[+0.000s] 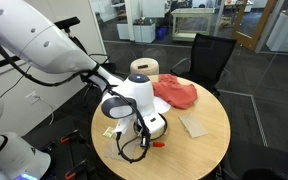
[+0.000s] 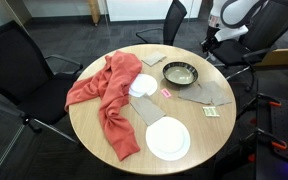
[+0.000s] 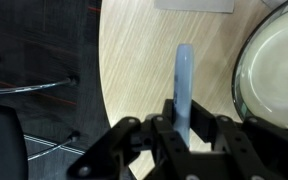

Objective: Move the marker to the right.

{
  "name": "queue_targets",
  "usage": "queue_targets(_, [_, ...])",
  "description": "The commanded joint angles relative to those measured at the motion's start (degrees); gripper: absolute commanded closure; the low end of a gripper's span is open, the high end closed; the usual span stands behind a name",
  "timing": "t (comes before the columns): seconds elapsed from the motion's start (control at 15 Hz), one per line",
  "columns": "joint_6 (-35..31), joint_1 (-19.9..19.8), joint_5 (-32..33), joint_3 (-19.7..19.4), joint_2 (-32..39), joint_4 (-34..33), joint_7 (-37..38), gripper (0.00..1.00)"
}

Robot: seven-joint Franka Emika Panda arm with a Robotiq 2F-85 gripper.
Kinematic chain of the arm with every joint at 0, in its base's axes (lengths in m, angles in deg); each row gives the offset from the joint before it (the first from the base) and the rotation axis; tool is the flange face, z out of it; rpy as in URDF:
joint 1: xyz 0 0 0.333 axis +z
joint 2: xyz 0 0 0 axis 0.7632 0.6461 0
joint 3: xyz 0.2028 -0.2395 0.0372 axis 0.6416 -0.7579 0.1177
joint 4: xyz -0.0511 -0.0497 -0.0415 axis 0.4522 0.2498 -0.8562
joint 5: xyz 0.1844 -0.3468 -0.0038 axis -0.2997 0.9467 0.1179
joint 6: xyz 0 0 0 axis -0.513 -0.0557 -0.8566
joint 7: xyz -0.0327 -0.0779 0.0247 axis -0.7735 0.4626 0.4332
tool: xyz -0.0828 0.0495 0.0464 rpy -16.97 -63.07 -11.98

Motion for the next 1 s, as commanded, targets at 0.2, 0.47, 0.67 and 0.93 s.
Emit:
queue_targets(0.2, [-4.6, -2.8, -6.4, 2.3, 5.8, -3.9, -12.1, 0.95])
queue_targets(0.47, [-4.9, -3.3, -7.9, 3.0, 9.6, -7.3, -14.8, 0.95])
queue_targets(0.67, [-4.4, -3.7, -8.3, 3.3, 12.2, -9.5, -15.2, 0.95])
queue_targets(0.93, [-3.9, -4.2, -8.1, 3.1, 14.9, -11.4, -15.1, 0.95])
